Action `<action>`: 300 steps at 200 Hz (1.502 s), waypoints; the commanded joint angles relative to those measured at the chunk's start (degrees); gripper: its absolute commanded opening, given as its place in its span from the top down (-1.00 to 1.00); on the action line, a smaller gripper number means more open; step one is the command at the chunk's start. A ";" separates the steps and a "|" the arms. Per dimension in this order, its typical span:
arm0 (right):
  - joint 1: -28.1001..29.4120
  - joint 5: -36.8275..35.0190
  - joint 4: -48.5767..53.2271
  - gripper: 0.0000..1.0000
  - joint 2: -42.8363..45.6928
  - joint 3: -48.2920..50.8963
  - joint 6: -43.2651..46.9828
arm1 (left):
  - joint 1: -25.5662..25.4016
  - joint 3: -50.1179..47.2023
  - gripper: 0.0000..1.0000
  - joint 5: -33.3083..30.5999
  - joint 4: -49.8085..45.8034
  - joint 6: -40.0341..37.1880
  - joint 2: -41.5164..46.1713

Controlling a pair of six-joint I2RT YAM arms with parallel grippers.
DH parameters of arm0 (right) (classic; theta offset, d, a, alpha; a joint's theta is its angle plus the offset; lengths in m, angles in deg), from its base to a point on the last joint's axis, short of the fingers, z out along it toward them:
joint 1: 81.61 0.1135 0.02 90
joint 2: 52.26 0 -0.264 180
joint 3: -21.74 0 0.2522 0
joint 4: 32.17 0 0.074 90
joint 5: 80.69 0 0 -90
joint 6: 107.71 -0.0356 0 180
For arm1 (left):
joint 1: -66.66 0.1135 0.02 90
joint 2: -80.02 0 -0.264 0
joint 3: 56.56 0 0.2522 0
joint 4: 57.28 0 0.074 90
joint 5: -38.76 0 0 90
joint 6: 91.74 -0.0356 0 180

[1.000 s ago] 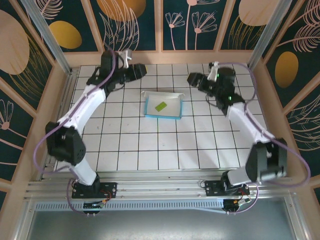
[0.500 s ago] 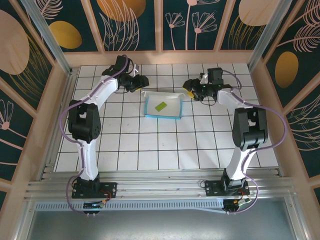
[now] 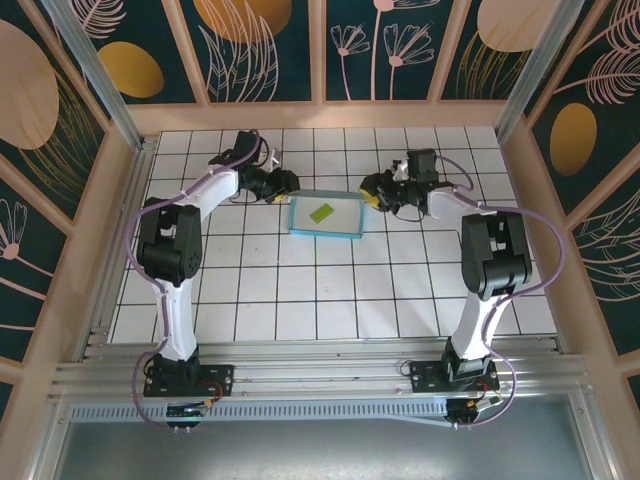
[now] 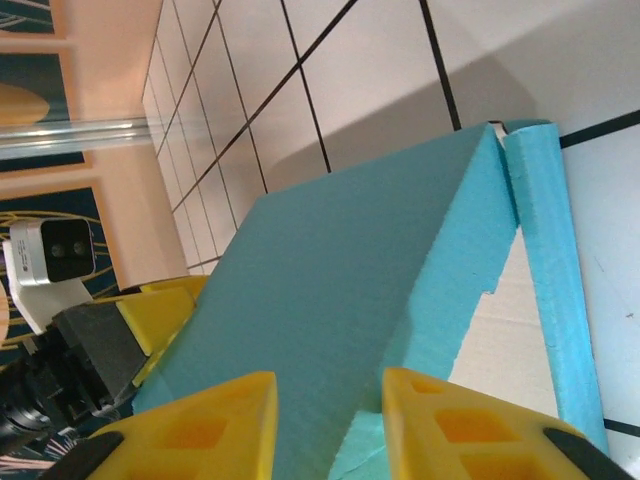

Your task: Fold the paper box

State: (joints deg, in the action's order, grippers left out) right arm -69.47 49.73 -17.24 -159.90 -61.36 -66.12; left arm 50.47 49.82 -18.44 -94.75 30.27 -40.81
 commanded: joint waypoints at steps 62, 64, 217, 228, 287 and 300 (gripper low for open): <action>1.66 -9.40 0.25 0.37 0.45 6.91 5.65 | -0.29 -11.01 0.29 -0.64 7.00 1.60 3.41; 1.66 -9.58 0.24 0.37 0.48 7.06 5.72 | -0.33 -11.40 0.30 -0.65 7.20 1.68 3.46; 8.27 -19.05 8.16 0.28 4.83 1.37 11.58 | -1.86 -11.55 0.21 -5.50 1.99 -1.66 7.82; 8.65 -18.76 8.31 0.31 3.83 1.07 11.58 | -2.36 -11.07 0.23 -5.58 1.24 -2.20 6.83; 8.87 -18.77 7.90 0.49 1.60 2.05 11.71 | -3.09 -13.97 0.48 -3.68 5.48 0.21 5.27; 9.01 -18.36 7.38 0.51 1.31 2.49 11.42 | -3.15 -14.63 0.50 -3.03 6.65 0.86 5.13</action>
State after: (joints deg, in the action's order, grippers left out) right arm -60.88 31.63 -10.24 -157.65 -59.15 -55.45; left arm 47.48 37.12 -22.86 -89.74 29.71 -34.61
